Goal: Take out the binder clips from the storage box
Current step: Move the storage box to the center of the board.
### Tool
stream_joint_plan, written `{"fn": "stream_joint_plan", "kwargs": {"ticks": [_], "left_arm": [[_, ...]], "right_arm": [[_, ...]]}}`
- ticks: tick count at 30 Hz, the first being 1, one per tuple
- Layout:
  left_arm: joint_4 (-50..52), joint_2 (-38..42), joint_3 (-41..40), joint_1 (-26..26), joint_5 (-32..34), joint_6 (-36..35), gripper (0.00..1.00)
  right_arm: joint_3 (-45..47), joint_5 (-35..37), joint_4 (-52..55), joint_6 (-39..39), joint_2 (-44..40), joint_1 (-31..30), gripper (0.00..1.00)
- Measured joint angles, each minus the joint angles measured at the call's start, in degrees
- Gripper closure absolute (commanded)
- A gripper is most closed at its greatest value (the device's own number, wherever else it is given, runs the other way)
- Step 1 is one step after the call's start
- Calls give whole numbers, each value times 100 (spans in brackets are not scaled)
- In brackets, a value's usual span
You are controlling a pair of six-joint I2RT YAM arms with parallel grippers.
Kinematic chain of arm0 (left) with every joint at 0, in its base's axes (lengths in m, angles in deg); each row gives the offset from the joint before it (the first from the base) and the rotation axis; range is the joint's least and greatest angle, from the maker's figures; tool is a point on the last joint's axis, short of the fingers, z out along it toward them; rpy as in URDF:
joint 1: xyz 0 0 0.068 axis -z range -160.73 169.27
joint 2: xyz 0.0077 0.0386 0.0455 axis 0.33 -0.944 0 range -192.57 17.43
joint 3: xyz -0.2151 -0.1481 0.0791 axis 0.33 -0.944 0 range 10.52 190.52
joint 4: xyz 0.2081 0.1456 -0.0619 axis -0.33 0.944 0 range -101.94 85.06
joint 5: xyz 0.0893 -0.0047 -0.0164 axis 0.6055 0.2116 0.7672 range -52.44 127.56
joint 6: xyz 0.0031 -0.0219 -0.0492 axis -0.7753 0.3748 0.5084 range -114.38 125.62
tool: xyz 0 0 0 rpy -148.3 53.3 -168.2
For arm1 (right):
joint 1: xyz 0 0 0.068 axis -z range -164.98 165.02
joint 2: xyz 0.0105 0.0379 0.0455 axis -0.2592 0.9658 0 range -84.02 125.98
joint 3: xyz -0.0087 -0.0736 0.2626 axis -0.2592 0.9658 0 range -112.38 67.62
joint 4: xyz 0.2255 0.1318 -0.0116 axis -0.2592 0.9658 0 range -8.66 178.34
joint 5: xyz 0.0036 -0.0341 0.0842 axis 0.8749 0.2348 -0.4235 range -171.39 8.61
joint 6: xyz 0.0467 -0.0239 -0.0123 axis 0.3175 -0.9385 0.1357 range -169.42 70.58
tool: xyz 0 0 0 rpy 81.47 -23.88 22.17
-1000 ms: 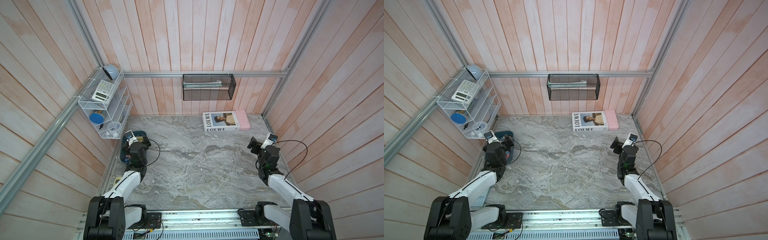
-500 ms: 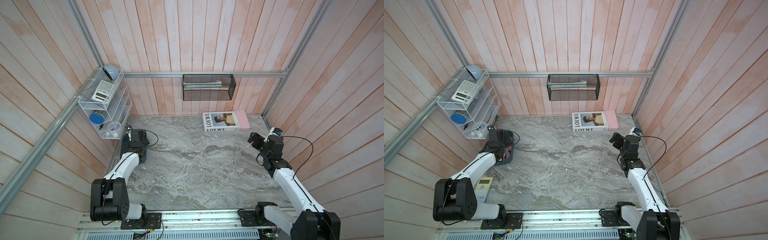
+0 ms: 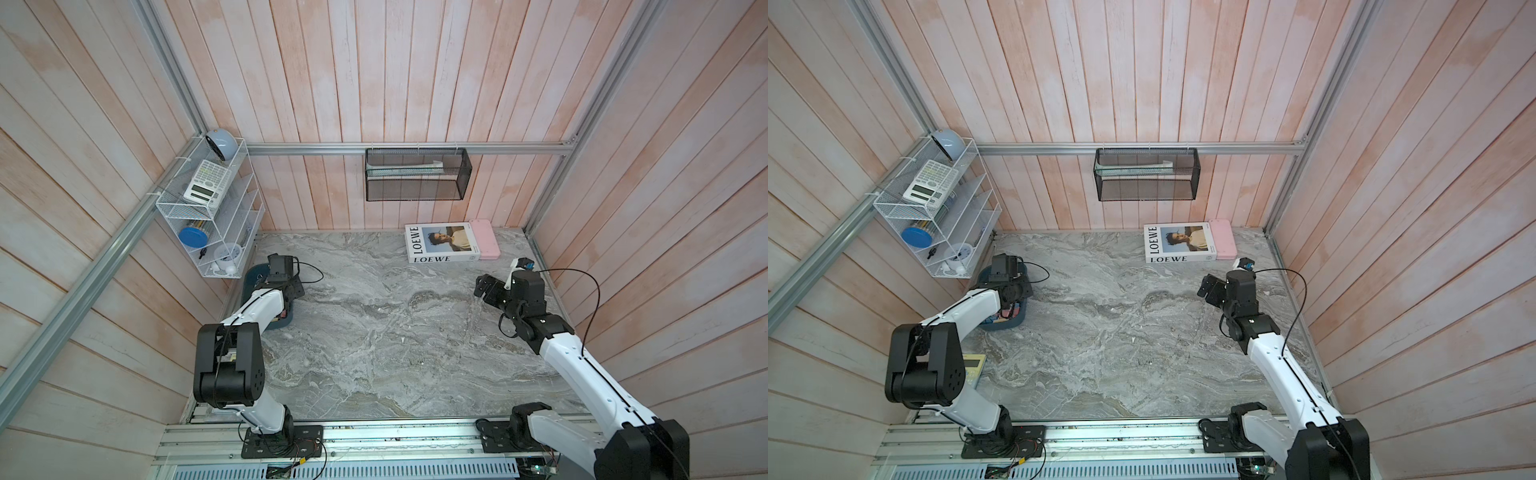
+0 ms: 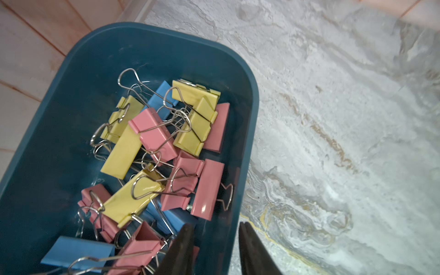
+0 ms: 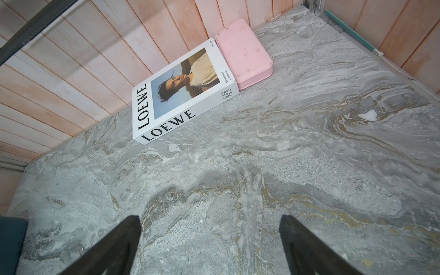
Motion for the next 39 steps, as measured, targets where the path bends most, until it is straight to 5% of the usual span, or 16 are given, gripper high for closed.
{"fn": "stream_joint_plan", "kwargs": {"ticks": [11,19,39], "left_arm": [[256,-417,319,260,59,-199,96],[389,-420,361,894,245,-2,100],[1099,-1757,2190,4183,861,2409,100]], "right_arm": [[-173,162,407,4,-109,-413,2],[-173,190,660,26,-391,-494,2],[-42,238,1196,17,-1128,-494,2]]}}
